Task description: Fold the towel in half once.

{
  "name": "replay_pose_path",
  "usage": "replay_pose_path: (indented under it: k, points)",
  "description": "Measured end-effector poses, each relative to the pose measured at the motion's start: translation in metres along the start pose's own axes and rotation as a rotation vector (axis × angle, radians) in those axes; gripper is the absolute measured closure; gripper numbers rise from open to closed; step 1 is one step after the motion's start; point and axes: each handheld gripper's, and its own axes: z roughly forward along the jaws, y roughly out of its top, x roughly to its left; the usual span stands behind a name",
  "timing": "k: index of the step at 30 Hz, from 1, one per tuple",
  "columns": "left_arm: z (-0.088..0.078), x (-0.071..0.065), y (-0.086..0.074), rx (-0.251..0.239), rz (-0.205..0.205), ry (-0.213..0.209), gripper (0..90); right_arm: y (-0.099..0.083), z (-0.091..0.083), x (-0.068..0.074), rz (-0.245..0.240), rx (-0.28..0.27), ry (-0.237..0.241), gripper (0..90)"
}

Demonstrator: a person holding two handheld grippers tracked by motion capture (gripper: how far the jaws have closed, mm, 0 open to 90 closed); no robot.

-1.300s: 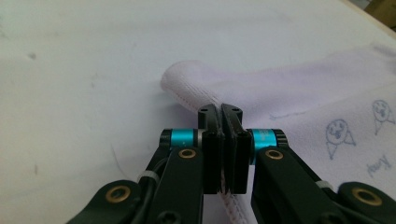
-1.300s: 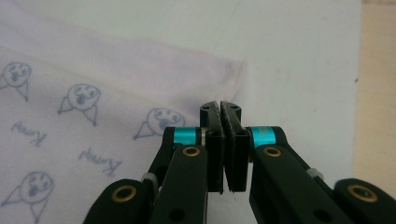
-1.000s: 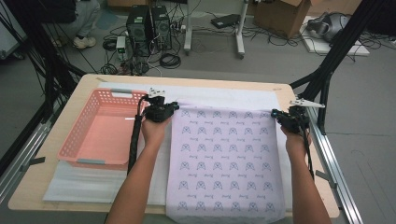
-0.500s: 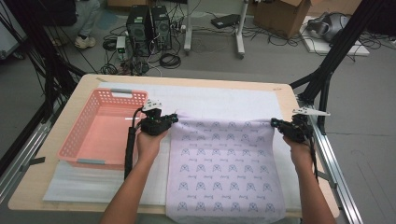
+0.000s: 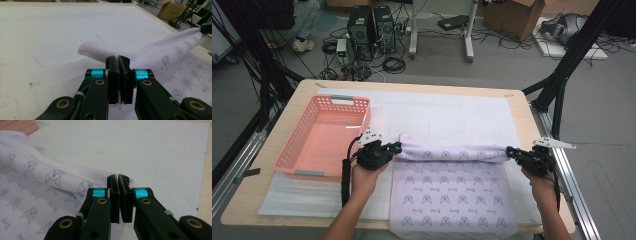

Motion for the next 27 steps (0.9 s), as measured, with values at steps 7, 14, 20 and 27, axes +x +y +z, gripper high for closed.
replay_pose_path:
  k: [7,14,20,27]
  points:
    - [-0.014,-0.007,-0.026,0.027,-0.013,-0.025,86.3,-0.024,-0.013,0.011,-0.010,0.004,0.039,88.1]
    - [-0.023,-0.016,-0.050,0.080,0.005,-0.051,86.0,-0.044,-0.028,0.013,-0.010,0.035,0.072,88.1]
    - [-0.020,-0.017,-0.052,0.102,-0.012,-0.062,65.8,-0.058,-0.028,0.018,-0.012,0.114,0.075,82.7]
    - [0.008,-0.002,-0.024,0.098,-0.045,-0.037,43.6,-0.033,-0.017,0.016,0.016,0.078,-0.012,52.7]
